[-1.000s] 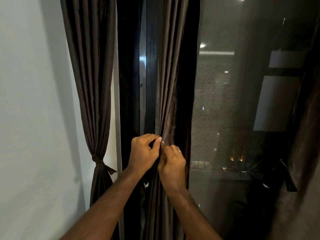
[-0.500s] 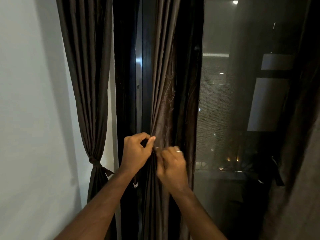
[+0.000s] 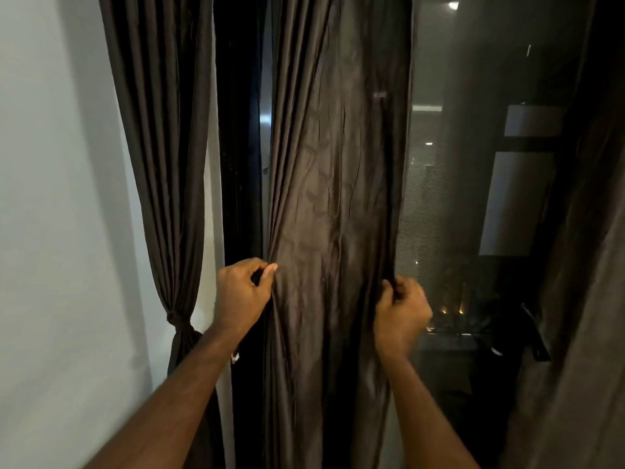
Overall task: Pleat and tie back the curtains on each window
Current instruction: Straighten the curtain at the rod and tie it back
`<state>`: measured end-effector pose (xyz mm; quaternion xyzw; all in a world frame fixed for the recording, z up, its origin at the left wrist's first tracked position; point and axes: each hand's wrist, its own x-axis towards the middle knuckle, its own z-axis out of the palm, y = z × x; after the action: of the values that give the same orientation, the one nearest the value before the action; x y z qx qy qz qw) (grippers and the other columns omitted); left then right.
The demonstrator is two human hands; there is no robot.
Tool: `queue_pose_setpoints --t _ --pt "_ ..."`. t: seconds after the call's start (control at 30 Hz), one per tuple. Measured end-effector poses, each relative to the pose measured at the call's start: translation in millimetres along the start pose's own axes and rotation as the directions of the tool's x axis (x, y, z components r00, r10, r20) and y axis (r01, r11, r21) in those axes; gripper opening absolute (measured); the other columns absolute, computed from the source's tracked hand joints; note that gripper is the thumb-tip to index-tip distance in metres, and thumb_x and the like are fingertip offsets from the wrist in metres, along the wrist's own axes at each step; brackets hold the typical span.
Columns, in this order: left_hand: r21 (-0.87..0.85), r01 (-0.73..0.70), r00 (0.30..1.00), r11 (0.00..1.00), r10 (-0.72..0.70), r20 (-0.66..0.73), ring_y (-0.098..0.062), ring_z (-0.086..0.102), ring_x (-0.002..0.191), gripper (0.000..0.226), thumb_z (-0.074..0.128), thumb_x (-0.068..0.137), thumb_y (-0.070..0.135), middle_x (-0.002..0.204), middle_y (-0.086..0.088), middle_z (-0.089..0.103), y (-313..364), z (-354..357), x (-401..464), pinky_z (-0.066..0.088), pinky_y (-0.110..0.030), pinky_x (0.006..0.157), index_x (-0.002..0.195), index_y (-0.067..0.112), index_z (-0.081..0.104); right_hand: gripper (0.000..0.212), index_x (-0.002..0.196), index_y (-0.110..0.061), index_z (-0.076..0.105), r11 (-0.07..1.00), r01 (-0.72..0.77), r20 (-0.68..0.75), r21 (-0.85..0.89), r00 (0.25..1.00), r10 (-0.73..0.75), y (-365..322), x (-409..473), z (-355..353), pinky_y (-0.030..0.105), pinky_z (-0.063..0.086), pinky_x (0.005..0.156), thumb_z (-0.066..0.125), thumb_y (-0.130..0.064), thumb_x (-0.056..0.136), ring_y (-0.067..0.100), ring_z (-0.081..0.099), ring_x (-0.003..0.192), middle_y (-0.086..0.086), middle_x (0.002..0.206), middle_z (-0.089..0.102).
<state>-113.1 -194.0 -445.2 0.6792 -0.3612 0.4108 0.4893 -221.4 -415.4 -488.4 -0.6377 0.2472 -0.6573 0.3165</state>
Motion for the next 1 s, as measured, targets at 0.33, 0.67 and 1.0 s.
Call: queue_pose_setpoints --t 0.33,0.67,1.0 --pt "0.019 0.003 1.0 1.0 -0.003 0.028 -0.008 0.057 0.055 0.017 0.076 0.089 0.015 0.063 0.002 0.066 29 27 -13 0.042 -0.019 0.053 0.074 0.008 0.074 0.032 0.109 -0.01 0.076 0.923 0.357 0.222 0.144 0.897 -0.382 -27 -57 13 0.027 0.052 0.069 0.051 -0.03 0.103 0.014 0.059 0.076 -0.005 0.091 0.061" --pt "-0.053 0.008 0.998 0.999 -0.004 0.066 -0.009 0.065 0.067 0.01 0.072 0.088 0.004 0.071 0.0 0.072 43 30 -18 0.05 -0.024 0.06 0.08 0.008 0.078 0.022 0.117 -0.01 0.073 0.913 0.348 0.289 0.214 0.87 -0.4 -38 -81 29 0.039 0.052 0.051 0.063 -0.01 0.098 0.018 0.053 0.059 0.0 0.081 0.053" --pt "-0.226 0.143 0.989 0.964 -0.129 0.075 -0.007 0.068 0.067 0.016 0.071 0.091 0.007 0.067 0.008 0.071 54 28 -23 0.05 -0.016 0.06 0.077 0.012 0.078 0.016 0.111 -0.009 0.073 0.912 0.33 0.273 0.242 0.879 -0.39 -44 -84 23 0.033 0.05 0.05 0.063 -0.007 0.099 0.011 0.049 0.059 -0.002 0.081 0.05"
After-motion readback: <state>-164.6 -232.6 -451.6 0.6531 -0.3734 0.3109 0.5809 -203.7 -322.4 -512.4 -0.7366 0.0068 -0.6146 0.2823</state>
